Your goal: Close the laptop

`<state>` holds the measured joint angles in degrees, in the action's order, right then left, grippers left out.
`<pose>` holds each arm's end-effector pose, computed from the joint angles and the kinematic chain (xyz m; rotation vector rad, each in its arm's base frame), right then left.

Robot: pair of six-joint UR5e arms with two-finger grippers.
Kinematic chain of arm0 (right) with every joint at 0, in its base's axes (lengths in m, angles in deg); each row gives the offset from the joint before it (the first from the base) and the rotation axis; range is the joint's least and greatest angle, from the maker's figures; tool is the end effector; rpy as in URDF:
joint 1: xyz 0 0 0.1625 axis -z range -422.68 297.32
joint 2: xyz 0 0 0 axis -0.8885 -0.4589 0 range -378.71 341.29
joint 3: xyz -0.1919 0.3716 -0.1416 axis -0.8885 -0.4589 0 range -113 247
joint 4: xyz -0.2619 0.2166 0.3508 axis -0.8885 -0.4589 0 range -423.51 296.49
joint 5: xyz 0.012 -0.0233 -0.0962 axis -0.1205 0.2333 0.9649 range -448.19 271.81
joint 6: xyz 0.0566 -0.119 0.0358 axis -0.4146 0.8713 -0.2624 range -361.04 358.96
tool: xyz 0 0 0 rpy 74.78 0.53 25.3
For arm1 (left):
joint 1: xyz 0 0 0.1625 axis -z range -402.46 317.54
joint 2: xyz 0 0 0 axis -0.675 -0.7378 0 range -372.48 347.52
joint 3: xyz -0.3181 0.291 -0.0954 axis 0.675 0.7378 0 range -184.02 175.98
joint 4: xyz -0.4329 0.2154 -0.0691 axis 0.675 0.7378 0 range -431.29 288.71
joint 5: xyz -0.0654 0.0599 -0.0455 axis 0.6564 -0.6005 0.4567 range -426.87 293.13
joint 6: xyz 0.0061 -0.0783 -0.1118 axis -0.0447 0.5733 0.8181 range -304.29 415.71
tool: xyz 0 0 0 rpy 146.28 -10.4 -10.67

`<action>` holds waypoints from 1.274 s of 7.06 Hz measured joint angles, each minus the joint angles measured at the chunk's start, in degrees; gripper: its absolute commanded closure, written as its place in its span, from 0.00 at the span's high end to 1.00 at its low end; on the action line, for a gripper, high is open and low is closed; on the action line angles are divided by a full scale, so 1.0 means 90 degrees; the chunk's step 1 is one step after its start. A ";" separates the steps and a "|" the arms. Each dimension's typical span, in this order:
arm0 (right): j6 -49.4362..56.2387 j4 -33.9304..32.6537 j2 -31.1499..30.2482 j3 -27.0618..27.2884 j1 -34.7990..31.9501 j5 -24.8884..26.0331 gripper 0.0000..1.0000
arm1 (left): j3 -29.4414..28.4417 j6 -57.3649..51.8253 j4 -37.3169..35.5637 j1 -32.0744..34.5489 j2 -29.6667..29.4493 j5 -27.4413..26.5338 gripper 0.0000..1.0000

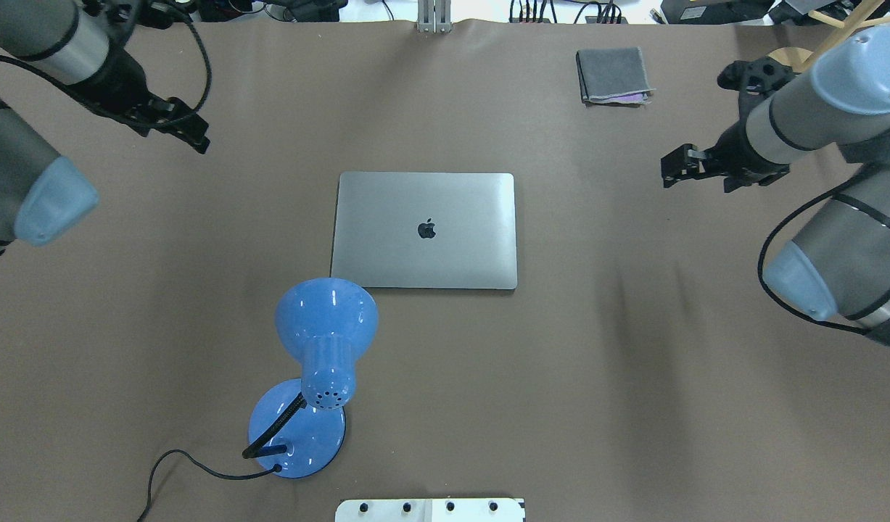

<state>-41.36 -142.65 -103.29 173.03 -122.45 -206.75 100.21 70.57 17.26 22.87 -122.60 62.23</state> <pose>-0.2572 -0.5763 0.4783 0.1705 -0.7143 0.0275 0.2416 -0.6386 0.3468 0.2958 0.8140 0.3564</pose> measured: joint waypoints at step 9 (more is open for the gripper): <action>0.6043 -0.1903 -0.2117 -0.0265 -0.3341 -0.0618 1.00 | -0.1489 -0.3125 -0.0226 0.2361 0.1692 0.0023 0.98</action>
<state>13.02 -159.78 -122.34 170.65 -152.52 -212.32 86.81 42.45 15.22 44.13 -107.37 62.43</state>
